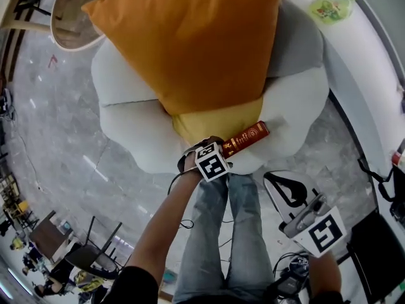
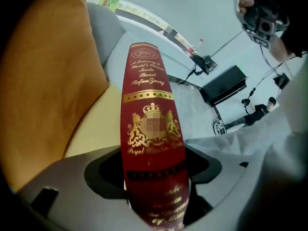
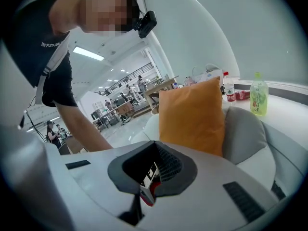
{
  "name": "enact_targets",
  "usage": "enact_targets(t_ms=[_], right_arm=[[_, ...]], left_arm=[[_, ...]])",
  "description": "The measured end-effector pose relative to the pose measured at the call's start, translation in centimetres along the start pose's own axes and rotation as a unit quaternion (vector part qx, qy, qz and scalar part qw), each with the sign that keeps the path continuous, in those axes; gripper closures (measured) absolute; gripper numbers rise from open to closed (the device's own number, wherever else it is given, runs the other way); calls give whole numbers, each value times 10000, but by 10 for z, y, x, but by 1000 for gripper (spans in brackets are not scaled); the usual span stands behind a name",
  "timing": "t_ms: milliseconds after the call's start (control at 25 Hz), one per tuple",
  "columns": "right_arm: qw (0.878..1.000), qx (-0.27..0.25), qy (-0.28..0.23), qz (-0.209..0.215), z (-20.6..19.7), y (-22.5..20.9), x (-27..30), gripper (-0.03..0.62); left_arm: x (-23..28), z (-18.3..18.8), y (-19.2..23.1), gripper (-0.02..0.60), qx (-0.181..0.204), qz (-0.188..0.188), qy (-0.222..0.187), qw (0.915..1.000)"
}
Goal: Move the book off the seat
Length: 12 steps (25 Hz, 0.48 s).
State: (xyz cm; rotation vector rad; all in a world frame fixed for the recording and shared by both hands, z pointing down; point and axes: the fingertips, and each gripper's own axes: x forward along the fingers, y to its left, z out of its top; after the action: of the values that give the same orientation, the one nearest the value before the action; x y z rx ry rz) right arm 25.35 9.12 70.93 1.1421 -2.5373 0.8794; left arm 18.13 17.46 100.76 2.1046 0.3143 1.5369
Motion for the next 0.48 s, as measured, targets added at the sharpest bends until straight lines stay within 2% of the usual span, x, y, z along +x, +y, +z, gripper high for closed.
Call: enact_targets(t_ms=[80, 160, 360, 480], right_arm=[[10000, -35, 40, -76, 2, -3, -7, 583], [9999, -28, 39, -107, 6, -6, -16, 583], [9998, -53, 32, -193, 24, -12, -35, 583], [9999, -55, 85, -65, 43, -4, -44, 583]], left_arm=[[5, 5, 5, 276, -220, 155, -91, 9996], [1, 6, 9, 299, -450, 238, -243, 9984], [-35, 1, 7, 316, -999, 287, -604, 9927], [-79, 4, 3, 318, -1380, 450, -1045, 9839]])
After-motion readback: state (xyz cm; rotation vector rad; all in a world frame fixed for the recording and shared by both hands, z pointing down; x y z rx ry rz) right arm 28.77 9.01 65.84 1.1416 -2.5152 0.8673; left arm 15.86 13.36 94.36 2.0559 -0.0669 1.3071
